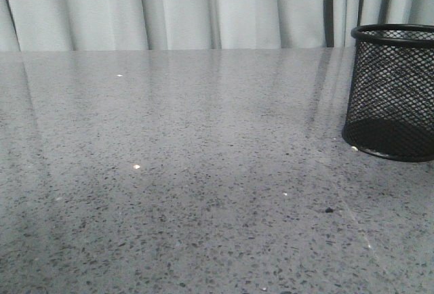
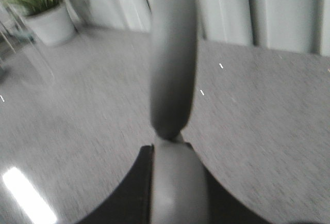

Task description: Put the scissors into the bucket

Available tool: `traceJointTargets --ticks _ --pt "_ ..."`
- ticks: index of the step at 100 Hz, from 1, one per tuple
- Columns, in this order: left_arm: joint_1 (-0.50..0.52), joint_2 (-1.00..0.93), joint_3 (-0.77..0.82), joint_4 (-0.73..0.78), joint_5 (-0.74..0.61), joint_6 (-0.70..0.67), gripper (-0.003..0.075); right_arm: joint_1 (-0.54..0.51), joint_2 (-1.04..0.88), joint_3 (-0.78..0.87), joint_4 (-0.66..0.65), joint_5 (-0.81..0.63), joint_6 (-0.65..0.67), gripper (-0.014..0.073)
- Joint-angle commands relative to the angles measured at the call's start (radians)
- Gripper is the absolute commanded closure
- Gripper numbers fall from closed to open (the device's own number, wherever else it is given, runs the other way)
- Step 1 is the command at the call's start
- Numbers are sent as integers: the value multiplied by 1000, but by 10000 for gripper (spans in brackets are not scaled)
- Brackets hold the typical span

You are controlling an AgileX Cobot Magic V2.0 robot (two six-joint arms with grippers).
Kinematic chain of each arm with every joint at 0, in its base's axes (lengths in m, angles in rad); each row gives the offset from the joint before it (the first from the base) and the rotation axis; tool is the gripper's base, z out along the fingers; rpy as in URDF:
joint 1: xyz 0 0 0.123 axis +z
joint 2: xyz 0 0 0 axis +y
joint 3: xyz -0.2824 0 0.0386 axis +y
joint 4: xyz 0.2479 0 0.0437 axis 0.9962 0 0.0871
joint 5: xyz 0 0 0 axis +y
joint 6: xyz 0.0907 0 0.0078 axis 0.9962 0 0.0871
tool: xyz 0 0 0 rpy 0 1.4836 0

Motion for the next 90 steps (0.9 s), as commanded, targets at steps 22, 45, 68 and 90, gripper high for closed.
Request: traceJointTargets --ticks 22,45,68,90 --pt "-6 -188 86 140 -33 -271 740 -225 56 -346 -336 564 134 656" --pt "-6 -237 244 146 -22 -274 740 -218 114 -370 -391 591 237 657" --pt "-6 -241 290 146 -17 -276 740 -211 101 -325 -464 593 277 657" --pt "-6 -241 290 154 -19 -276 740 -174 62 -214 -462 593 288 657"
